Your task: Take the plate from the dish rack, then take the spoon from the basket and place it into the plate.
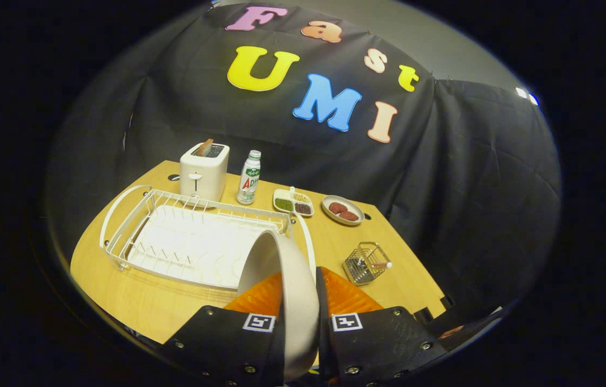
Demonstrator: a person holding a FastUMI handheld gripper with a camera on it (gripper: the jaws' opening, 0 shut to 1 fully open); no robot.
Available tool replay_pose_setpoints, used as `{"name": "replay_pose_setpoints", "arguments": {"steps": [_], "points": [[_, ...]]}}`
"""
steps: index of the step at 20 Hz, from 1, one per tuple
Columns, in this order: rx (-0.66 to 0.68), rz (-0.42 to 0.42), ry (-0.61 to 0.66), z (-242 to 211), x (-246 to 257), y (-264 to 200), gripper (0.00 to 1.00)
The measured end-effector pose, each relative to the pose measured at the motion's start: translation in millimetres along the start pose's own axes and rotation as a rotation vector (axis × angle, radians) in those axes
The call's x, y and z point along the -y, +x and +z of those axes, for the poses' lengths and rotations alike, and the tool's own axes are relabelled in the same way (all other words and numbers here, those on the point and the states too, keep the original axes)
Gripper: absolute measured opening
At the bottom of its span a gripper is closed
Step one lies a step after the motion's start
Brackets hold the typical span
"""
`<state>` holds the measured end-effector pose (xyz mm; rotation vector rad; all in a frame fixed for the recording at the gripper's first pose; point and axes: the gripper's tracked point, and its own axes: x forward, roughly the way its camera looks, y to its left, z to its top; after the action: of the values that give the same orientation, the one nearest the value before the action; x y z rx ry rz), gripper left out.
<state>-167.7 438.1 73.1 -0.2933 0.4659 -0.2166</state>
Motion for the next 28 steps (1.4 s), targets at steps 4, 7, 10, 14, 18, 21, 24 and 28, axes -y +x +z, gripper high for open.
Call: {"name": "replay_pose_setpoints", "arguments": {"steps": [4,7,10,14,18,21,24,28], "points": [[-0.068,0.089,0.113,-31.9,-11.4,5.9,0.24],[-0.117,0.184,0.192,-55.5,-30.0,12.0,0.24],[-0.143,0.248,0.223,-76.0,-43.8,15.9,0.24],[-0.147,0.346,0.357,-80.4,-61.1,17.5,0.26],[-0.186,0.399,0.492,-99.3,-66.3,24.3,0.27],[-0.214,0.365,0.511,-111.9,-55.8,31.8,0.34],[-0.197,0.358,0.495,-105.6,-49.0,39.4,0.34],[-0.147,0.289,0.389,-80.9,-17.9,45.2,0.34]]}}
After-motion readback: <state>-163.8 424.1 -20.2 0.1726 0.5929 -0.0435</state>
